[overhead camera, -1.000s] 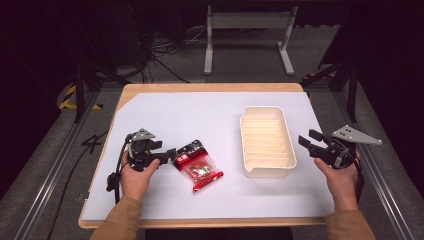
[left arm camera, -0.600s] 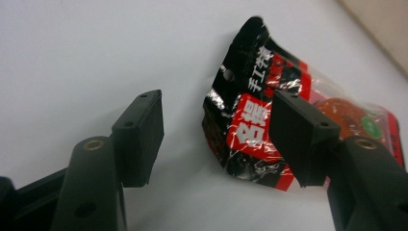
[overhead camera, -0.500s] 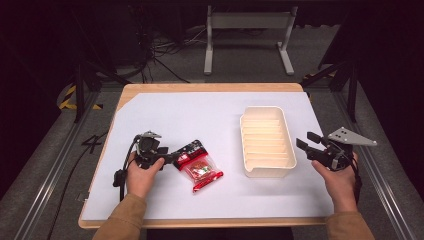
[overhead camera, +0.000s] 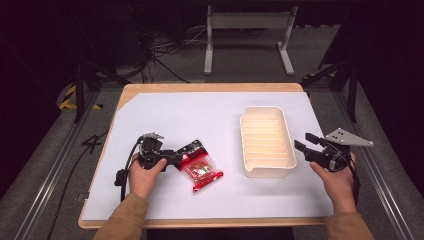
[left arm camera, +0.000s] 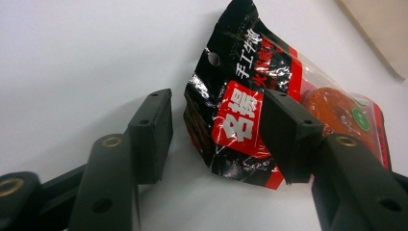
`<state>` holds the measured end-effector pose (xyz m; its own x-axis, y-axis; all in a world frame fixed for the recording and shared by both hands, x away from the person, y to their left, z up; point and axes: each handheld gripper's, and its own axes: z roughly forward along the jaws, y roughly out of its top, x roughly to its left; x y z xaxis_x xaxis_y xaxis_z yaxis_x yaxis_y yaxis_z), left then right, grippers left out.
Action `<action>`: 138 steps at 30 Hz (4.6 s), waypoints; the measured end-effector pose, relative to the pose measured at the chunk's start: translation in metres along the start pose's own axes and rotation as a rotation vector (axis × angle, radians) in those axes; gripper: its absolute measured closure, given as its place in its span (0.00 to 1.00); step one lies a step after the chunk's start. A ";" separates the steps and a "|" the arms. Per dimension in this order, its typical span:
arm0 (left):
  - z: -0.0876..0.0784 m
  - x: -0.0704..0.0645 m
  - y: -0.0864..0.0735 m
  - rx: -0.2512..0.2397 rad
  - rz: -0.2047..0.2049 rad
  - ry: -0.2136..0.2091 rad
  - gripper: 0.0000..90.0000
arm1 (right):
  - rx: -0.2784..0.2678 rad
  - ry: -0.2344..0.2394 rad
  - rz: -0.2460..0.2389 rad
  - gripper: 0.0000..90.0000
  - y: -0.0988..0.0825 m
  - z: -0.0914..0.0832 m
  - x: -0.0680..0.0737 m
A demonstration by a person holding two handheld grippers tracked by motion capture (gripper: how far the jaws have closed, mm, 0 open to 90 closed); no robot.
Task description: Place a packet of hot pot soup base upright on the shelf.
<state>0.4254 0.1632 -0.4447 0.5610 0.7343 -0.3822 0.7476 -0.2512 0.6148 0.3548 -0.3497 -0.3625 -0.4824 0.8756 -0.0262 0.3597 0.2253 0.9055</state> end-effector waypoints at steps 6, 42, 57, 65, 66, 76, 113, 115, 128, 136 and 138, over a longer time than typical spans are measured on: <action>0.002 0.001 -0.002 0.001 -0.020 0.018 0.76 | 0.028 -0.019 -0.009 0.53 -0.002 0.005 0.002; -0.078 -0.057 0.011 -0.270 0.210 -0.014 1.00 | 0.056 0.035 -0.085 0.71 0.012 0.006 0.026; -0.098 -0.096 0.015 -0.309 0.333 -0.068 1.00 | 0.066 0.097 -0.152 0.67 0.024 0.005 0.044; -0.104 -0.122 0.015 -0.306 0.421 -0.140 1.00 | 0.036 0.207 -0.197 0.63 0.040 -0.003 0.071; -0.105 -0.126 0.015 -0.302 0.436 -0.147 1.00 | 0.032 0.220 -0.202 0.62 0.042 -0.003 0.074; -0.106 -0.154 0.013 -0.288 0.529 -0.226 1.00 | 0.016 0.391 -0.259 0.59 0.054 -0.005 0.116; -0.093 -0.172 0.008 -0.278 0.597 -0.252 0.95 | 0.007 0.542 -0.322 0.99 0.046 0.010 0.147; -0.093 -0.171 0.009 -0.289 0.585 -0.247 0.93 | 0.002 0.544 -0.327 0.99 0.047 0.009 0.148; -0.101 -0.150 0.010 -0.400 0.499 -0.167 0.56 | 0.005 0.552 -0.407 1.00 0.061 0.005 0.156; -0.113 -0.131 0.012 -0.442 0.461 -0.109 0.42 | 0.022 0.499 -0.476 1.00 0.083 0.003 0.151; -0.115 -0.126 0.012 -0.443 0.444 -0.093 0.40 | 0.023 0.490 -0.485 1.00 0.088 0.002 0.148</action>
<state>0.3230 0.1398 -0.3101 0.8272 0.5574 -0.0707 0.2293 -0.2200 0.9482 0.3170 -0.1987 -0.2875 -0.8964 0.3808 -0.2266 0.0262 0.5561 0.8307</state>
